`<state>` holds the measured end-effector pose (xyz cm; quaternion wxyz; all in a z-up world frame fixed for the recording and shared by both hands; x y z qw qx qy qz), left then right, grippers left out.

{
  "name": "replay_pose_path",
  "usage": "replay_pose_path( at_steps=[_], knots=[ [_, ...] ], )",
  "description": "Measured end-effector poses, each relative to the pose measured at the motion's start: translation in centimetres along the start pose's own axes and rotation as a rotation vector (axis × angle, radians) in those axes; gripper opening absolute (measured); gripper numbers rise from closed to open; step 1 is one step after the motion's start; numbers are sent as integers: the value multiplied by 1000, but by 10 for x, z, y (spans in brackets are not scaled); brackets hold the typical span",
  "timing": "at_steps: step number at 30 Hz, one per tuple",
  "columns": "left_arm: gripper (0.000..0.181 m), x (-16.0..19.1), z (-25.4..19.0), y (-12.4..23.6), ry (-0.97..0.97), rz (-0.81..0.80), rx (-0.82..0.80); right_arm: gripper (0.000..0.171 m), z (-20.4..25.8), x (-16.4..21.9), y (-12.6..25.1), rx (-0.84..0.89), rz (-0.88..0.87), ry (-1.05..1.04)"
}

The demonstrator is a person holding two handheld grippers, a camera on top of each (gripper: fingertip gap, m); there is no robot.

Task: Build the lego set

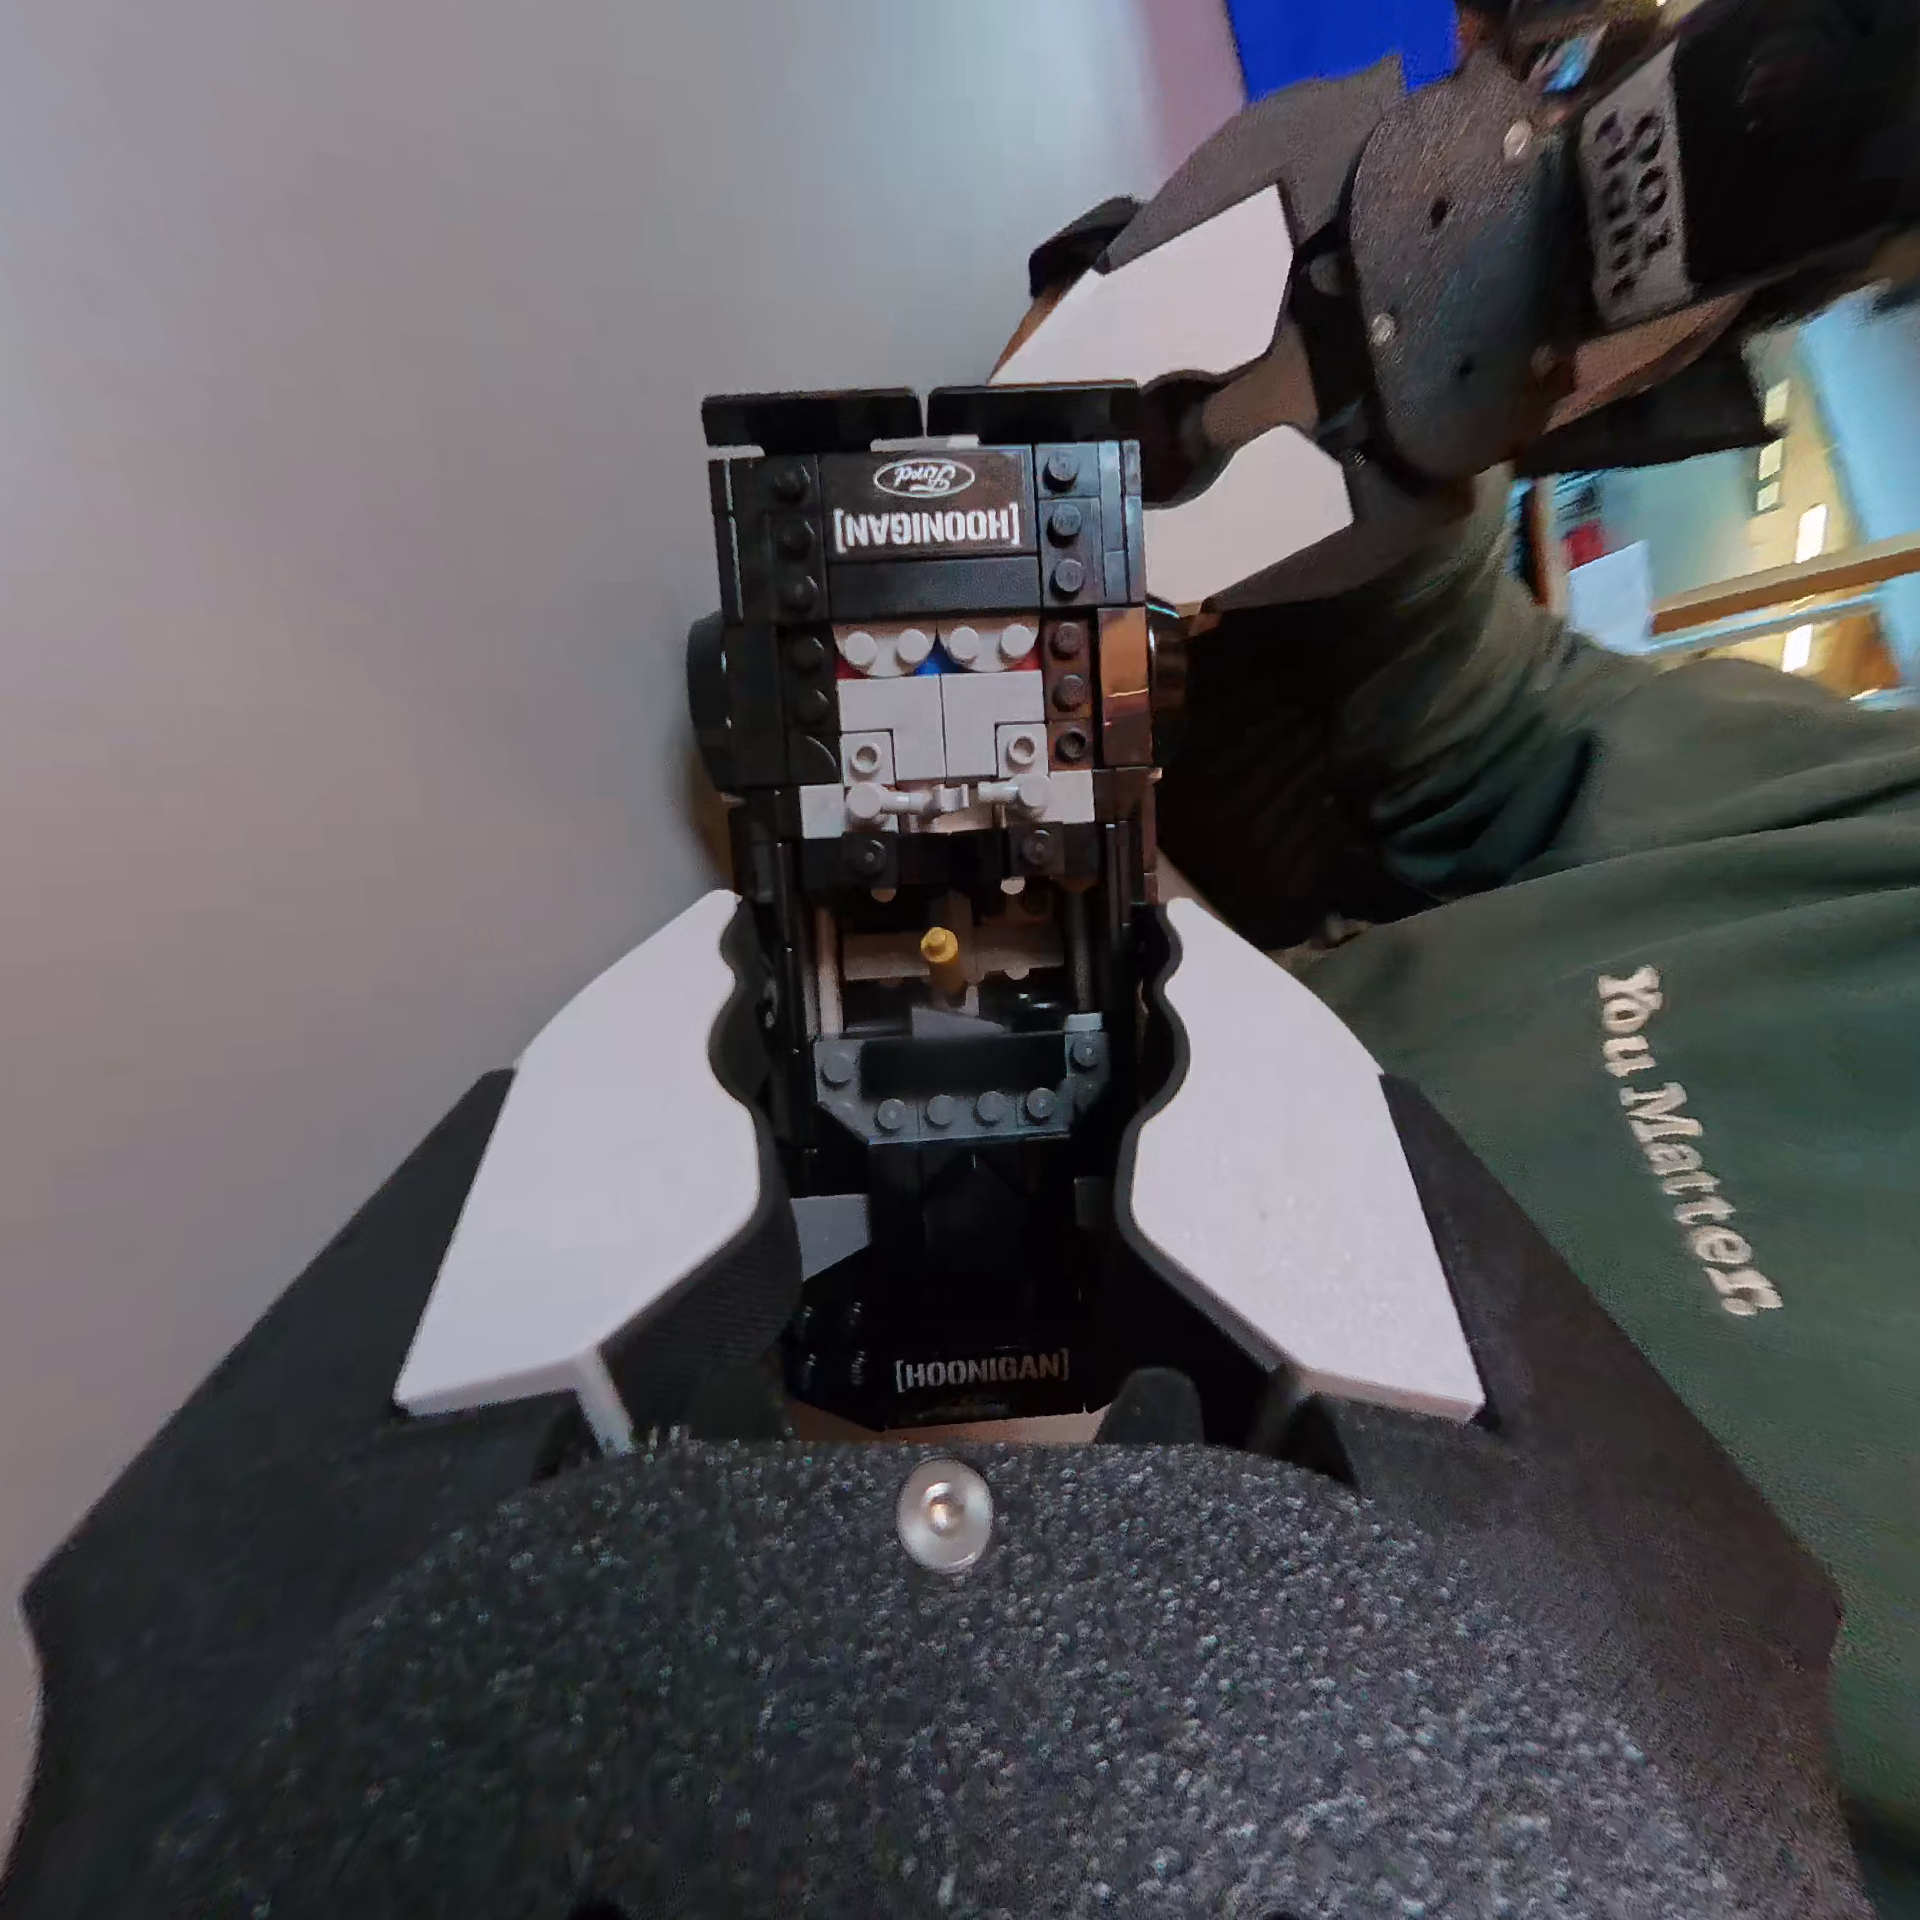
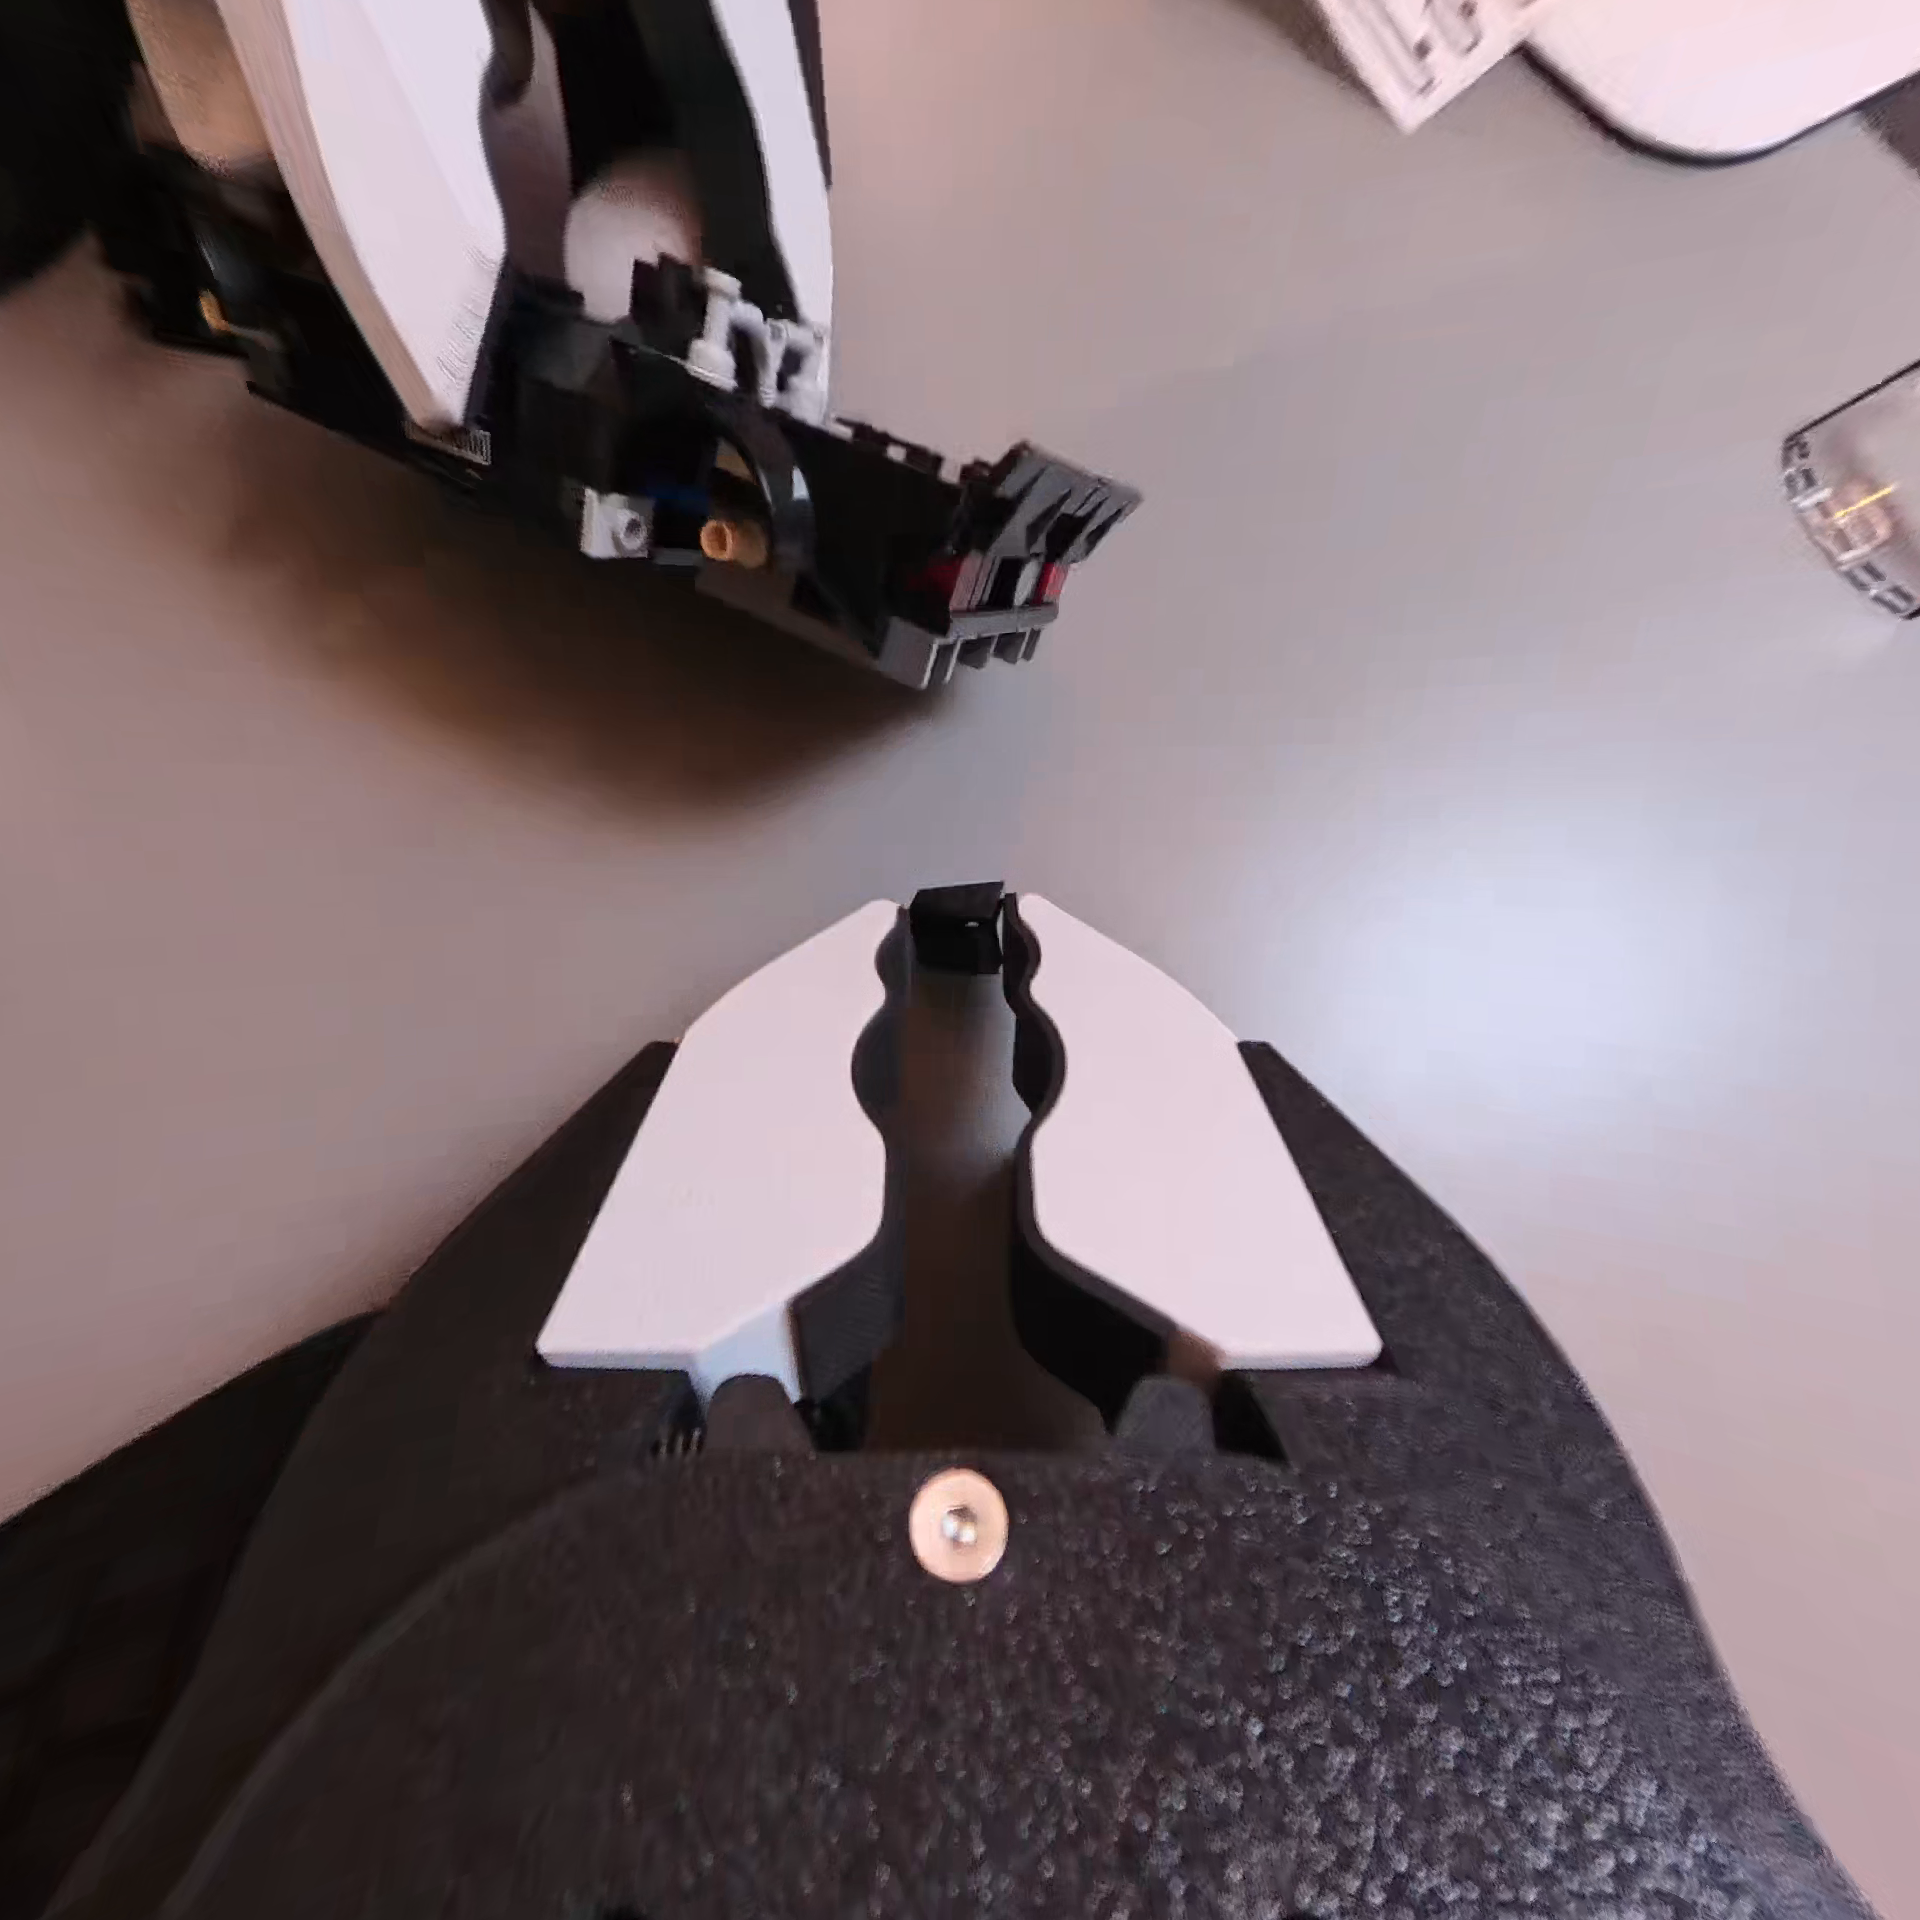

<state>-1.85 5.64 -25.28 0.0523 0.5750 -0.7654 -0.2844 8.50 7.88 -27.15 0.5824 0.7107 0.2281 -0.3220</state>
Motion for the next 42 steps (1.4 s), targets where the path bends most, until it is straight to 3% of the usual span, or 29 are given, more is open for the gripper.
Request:
replay_pose_path(
  at_steps=[8, 11, 14, 17, 24, 28, 35, 42],
  knots=[
    [71, 10, 2, -14, -235, 77, -344, 27, 5, 15, 5, -50, 198, 56],
    [71, 13, 7, -15, -360, 101, -498, 34, 10, 7, 12, -116, 122, 72],
    [70, 16, 9, -17, -451, 120, -576, 34, 20, -7, 20, -199, 11, 78],
    [71, 18, 11, -16, -561, 165, -634, 34, 28, -10, 13, -221, 8, 71],
    [79, 24, 14, -4, -837, 339, -724, 31, 63, -20, 6, -299, -33, 120],
    [85, 26, 13, 18, -854, 375, -739, 31, 90, -33, 20, -441, -170, 155],
    [92, 39, 18, 14, -895, 415, -749, 31, 33, -10, 32, -270, -174, 70],
    [76, 41, 15, -3, -1079, 597, -697, 28, 2, 14, 49, -116, -174, 10]
  ],
)
Point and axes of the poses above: each gripper's, where its closed fingertips meet, y back along the fingers, x out of its underside, z = x × y across the jaws, the point moved 2 cm from there along y, back along the fingers, and after that the axes turned 11 degrees about y, right-handed, at the moved point
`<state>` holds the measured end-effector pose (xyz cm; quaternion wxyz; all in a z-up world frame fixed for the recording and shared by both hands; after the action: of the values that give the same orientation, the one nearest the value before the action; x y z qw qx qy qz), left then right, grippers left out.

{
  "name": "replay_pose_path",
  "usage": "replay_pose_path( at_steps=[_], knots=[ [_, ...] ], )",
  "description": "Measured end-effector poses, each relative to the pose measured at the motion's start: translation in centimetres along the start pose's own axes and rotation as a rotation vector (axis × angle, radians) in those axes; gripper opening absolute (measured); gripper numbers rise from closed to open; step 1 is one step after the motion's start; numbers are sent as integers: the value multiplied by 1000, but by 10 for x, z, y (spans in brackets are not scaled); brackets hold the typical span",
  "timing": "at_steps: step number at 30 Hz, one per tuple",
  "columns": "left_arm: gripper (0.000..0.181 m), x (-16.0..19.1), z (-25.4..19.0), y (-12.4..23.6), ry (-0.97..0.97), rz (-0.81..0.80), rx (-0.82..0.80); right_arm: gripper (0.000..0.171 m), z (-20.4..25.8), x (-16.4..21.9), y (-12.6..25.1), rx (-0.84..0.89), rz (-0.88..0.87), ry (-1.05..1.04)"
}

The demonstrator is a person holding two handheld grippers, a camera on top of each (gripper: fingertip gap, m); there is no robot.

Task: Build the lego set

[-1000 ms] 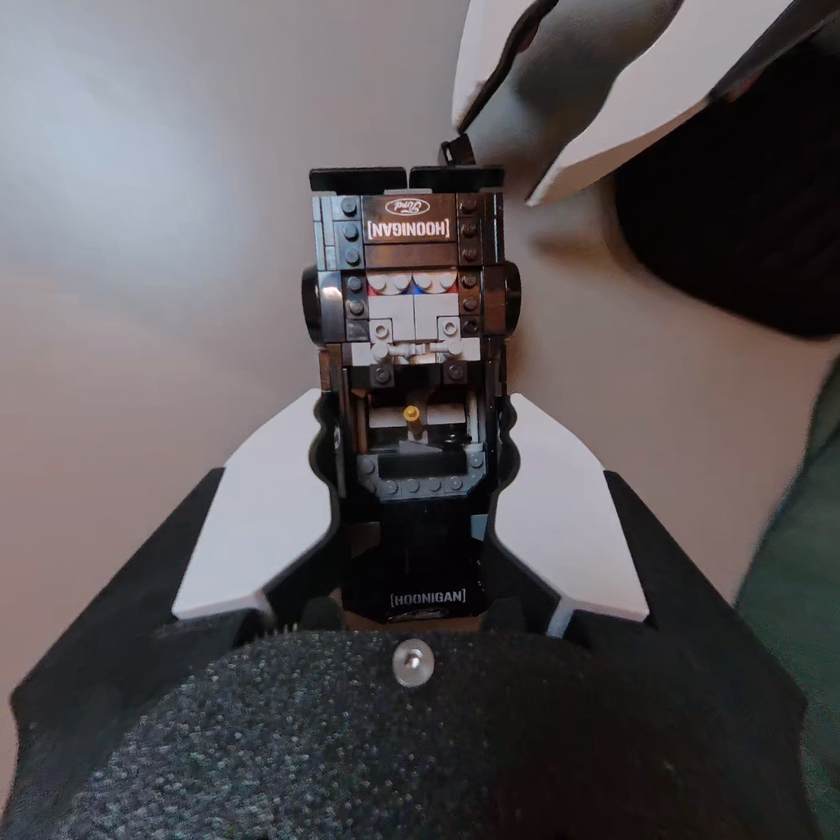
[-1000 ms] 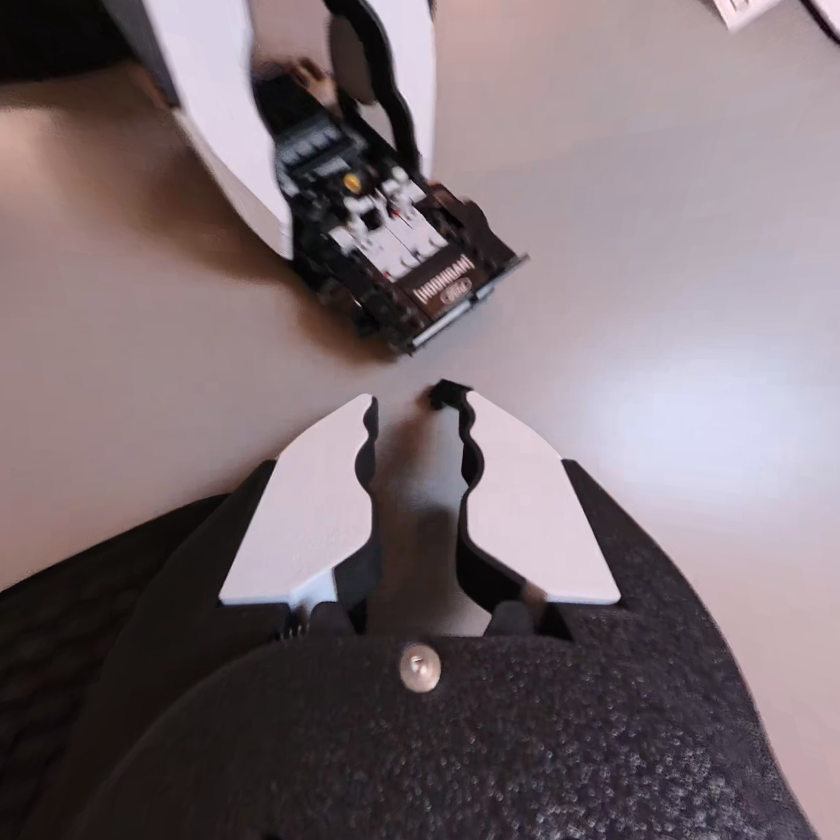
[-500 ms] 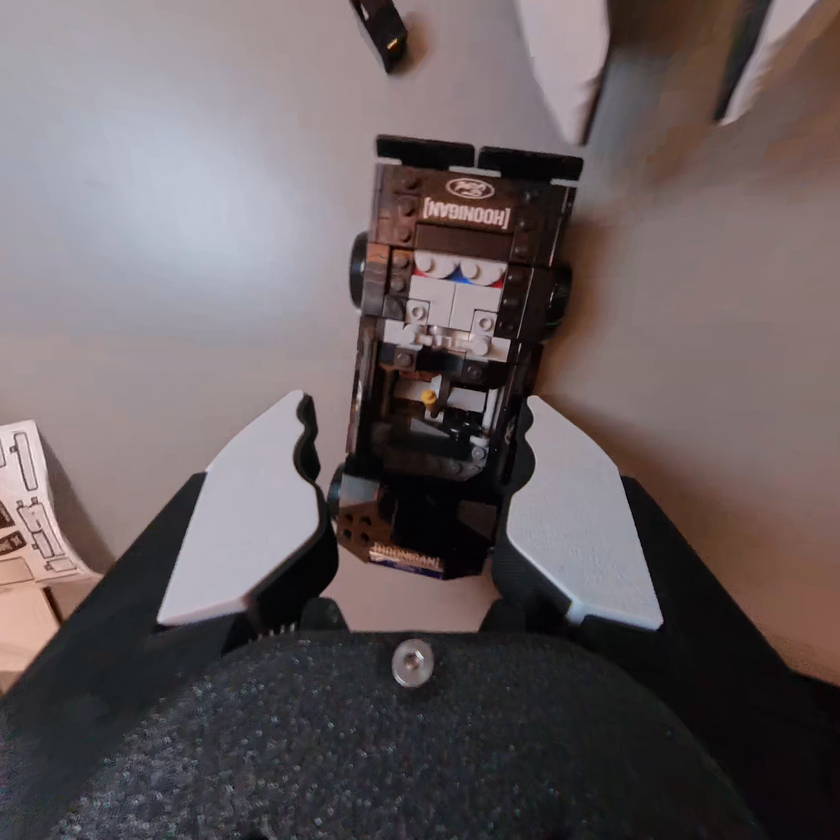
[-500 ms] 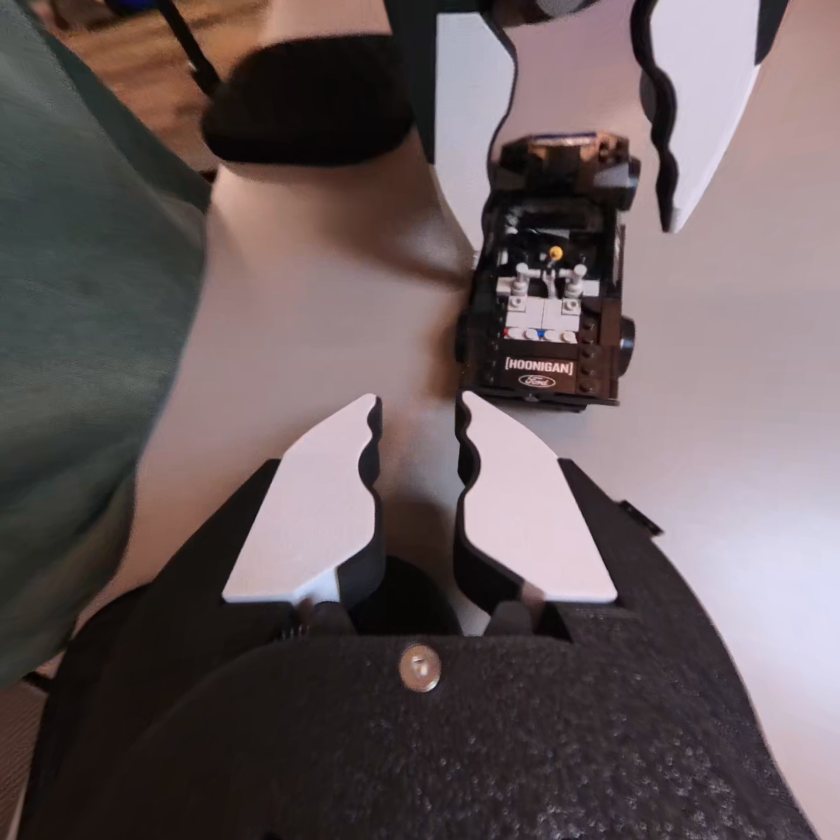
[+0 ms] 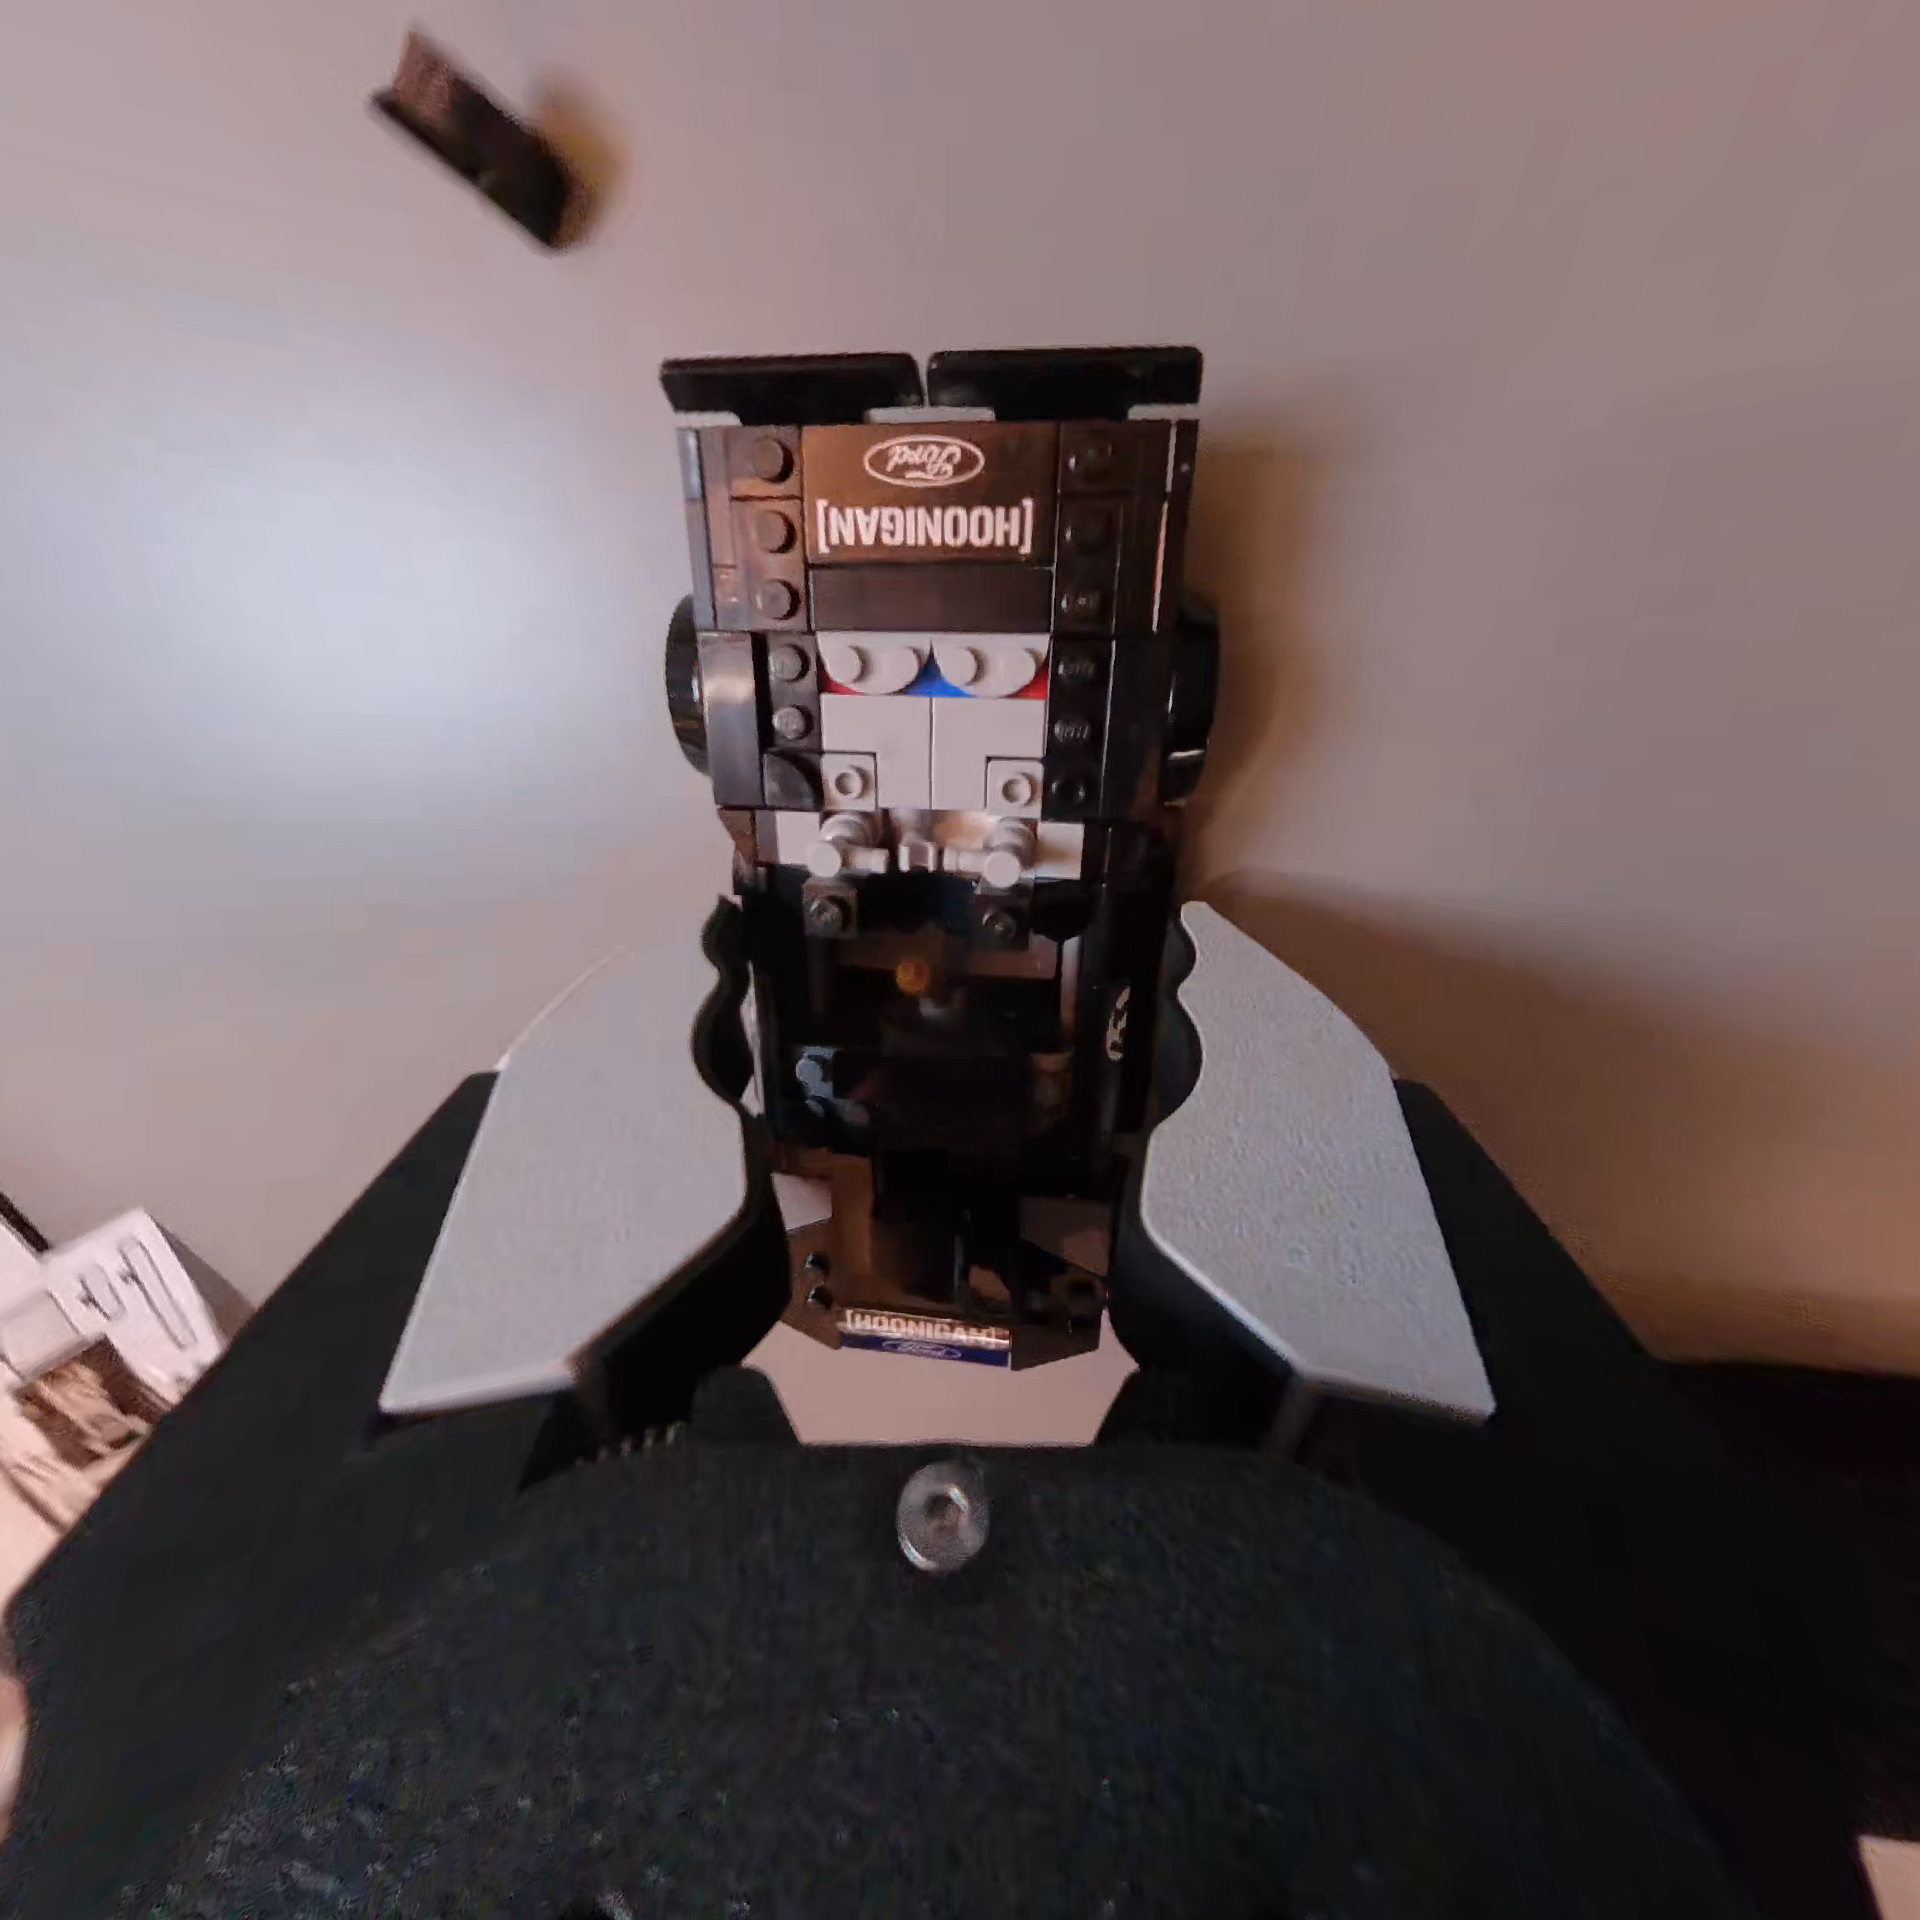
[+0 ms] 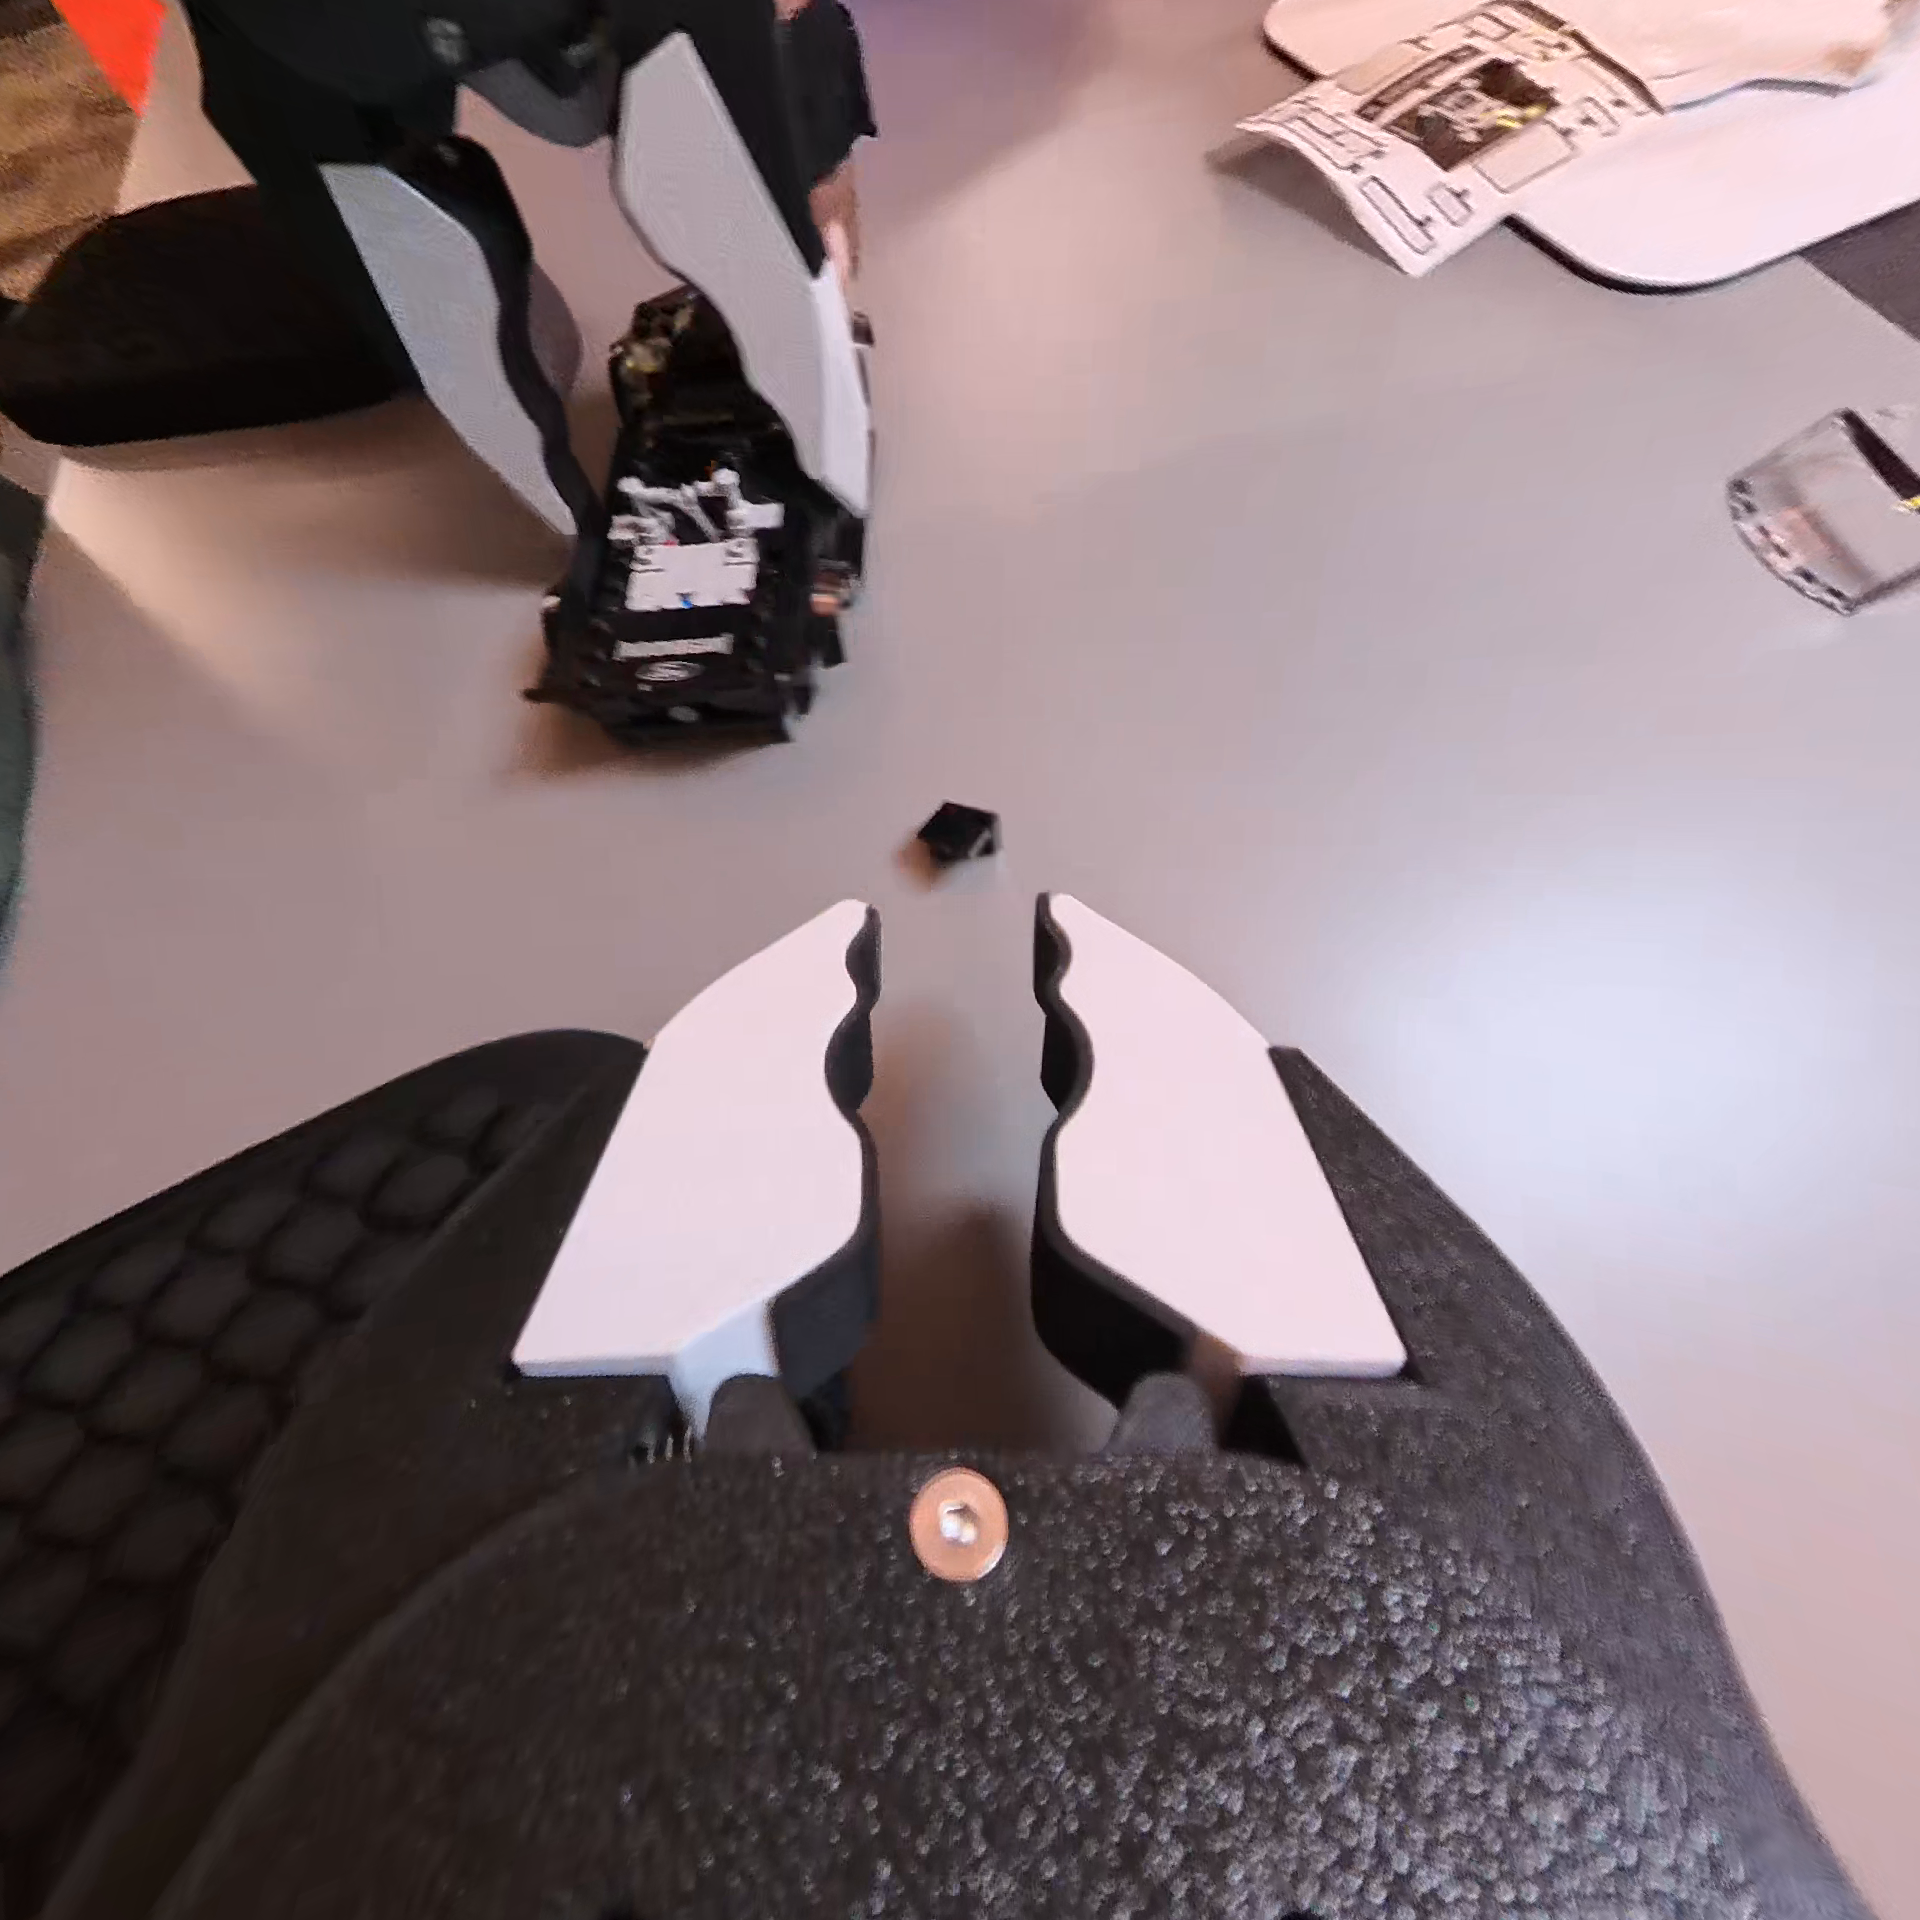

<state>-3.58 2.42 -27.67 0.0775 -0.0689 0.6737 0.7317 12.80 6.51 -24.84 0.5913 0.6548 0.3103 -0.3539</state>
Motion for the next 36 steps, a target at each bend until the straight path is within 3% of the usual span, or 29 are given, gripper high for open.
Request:
replay_pose_path(
  at_steps=[8, 10, 13, 20, 36],
  knots=[
    [76, 10, -20, 5, -772, 160, -38, 28, -11, 18, 24, 84, -12, -104],
    [77, 12, -21, 6, -865, 160, -46, 28, -9, 14, 26, 77, -57, -144],
    [86, 8, -16, 10, -883, 124, -79, 28, -6, 8, 26, 62, -114, -165],
    [89, 10, -3, 18, -779, 147, -89, 29, -6, 9, 23, 88, -94, -131],
    [87, 17, -8, 1, -766, 199, 2, 29, -7, 10, 24, 109, -79, -128]
  ],
)
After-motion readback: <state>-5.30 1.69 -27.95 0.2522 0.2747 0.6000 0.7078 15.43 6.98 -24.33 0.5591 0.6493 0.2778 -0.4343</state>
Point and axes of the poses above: each gripper's, where its closed fingertips meet, y back along the fingers, x out of its underside, z = x × y across the jaws, the point moved 2 cm from there along y, back along the fingers, and after that the axes turned 11 degrees about y, right-handed, at the moved point
